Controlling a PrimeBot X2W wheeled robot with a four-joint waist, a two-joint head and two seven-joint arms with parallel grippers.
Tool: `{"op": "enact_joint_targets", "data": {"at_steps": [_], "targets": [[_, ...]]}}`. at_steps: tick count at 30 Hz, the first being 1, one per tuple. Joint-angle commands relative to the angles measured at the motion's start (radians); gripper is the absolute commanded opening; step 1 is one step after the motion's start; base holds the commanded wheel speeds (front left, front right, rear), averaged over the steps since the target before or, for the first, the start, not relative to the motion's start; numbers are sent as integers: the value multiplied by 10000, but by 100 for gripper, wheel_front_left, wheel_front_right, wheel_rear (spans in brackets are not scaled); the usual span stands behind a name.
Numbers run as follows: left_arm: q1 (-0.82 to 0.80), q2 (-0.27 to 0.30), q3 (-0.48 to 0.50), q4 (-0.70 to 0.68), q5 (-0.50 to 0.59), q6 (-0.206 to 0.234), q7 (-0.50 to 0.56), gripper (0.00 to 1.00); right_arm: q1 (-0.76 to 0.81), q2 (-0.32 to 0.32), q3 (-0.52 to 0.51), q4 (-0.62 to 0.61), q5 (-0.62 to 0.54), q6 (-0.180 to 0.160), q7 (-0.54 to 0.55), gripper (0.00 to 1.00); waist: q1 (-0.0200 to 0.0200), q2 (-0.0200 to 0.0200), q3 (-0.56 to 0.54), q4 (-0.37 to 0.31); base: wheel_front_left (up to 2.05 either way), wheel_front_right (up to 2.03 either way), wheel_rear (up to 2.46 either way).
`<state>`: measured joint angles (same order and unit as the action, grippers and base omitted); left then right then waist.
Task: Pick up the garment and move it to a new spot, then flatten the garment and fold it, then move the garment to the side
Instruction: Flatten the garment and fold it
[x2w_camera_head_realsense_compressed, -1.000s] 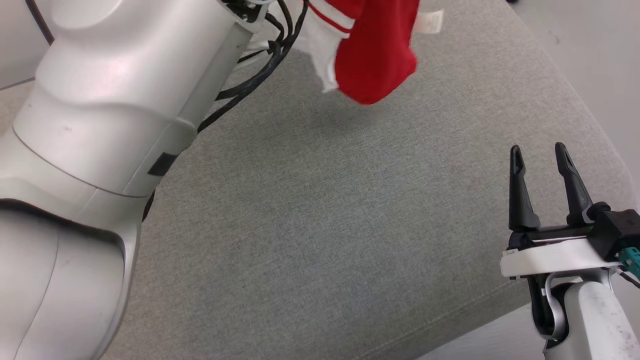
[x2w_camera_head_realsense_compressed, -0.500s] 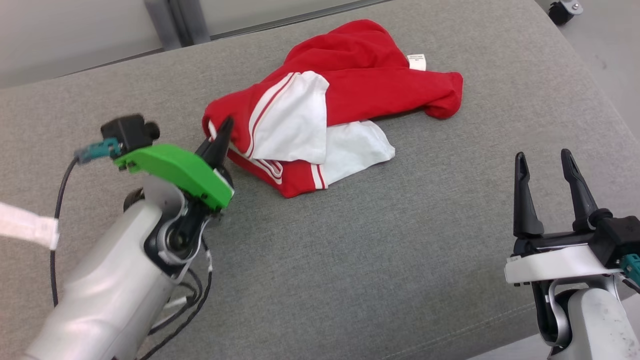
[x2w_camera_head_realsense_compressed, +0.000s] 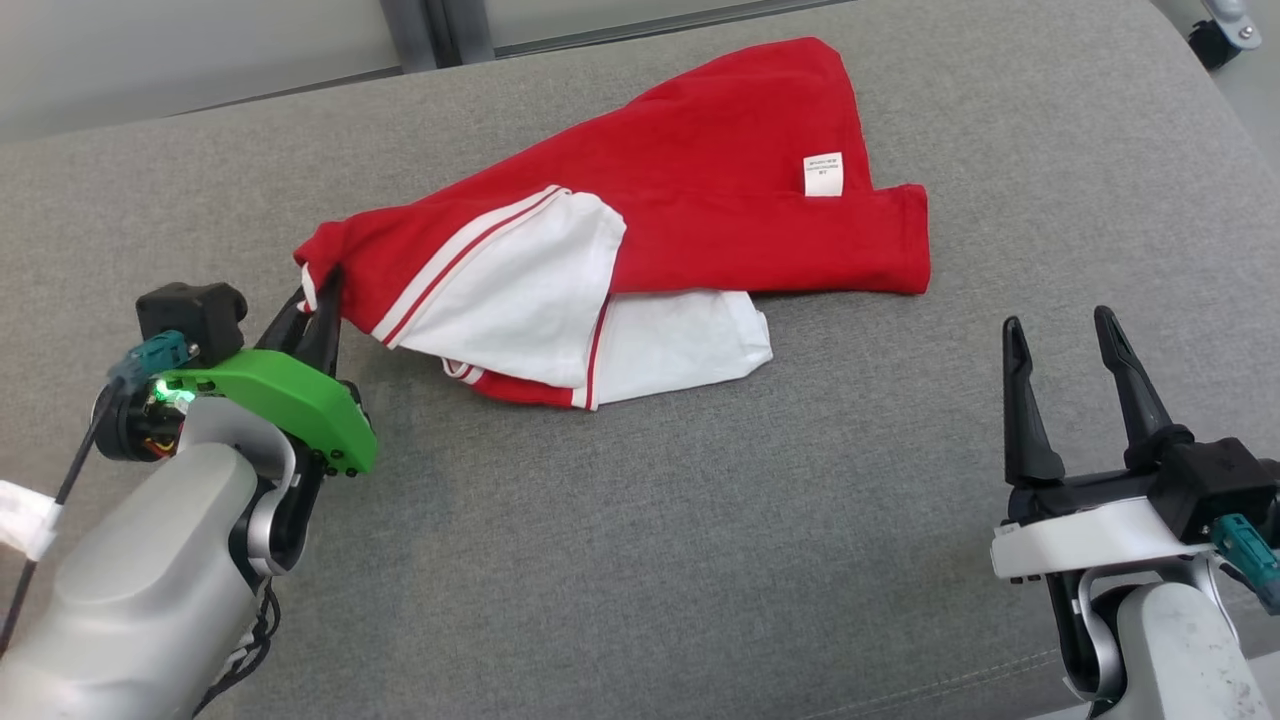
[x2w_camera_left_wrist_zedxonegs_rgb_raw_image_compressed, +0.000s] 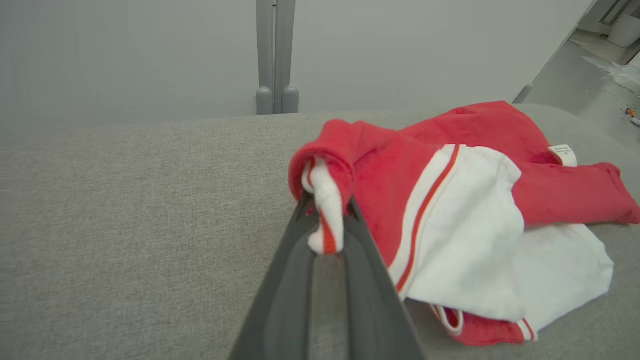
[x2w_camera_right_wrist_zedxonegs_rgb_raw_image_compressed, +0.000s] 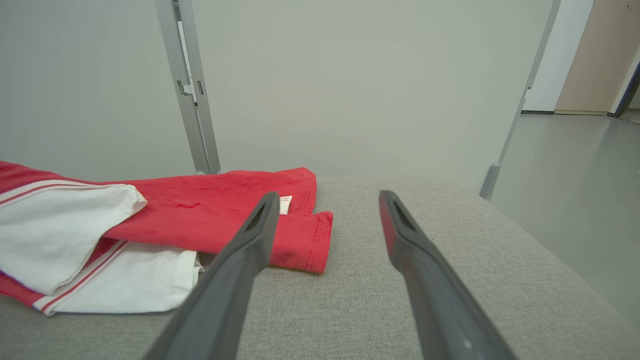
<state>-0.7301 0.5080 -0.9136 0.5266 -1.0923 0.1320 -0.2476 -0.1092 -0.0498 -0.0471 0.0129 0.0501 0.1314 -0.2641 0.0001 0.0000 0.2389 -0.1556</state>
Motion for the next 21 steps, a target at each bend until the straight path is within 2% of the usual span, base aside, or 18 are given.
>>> {"op": "enact_joint_targets", "data": {"at_steps": [1,3,5,10,12,16,21], "targets": [[-129,-136,21,142,360,160,-108,100,-135,-15,29,4,-36,-14,-4,100,-1,0,48,47,0,0,0],[-153,-309,71,250,929,350,-171,100,-156,-13,63,22,-38,-14,-4,100,-1,0,48,69,0,0,0],[-153,-433,482,-33,1857,769,-196,100,-110,-12,36,-3,-54,-14,-4,100,-1,0,40,135,0,0,0],[973,-820,1431,-1376,4652,1874,-170,100,49,-10,-60,14,-74,-14,-4,100,-1,0,4,356,0,0,0],[1453,-1125,1684,-1967,5439,2033,-172,100,91,-10,-67,21,-24,-14,-4,100,-1,0,-30,473,0,0,0],[2395,-1666,1669,-2482,6640,1684,-163,100,96,-9,120,76,22,-14,-4,100,-1,0,-81,634,0,0,0],[2635,-2385,1474,-1882,7392,928,-164,100,-141,-13,217,39,-41,-14,-4,100,-1,0,14,677,0,0,0]]}}
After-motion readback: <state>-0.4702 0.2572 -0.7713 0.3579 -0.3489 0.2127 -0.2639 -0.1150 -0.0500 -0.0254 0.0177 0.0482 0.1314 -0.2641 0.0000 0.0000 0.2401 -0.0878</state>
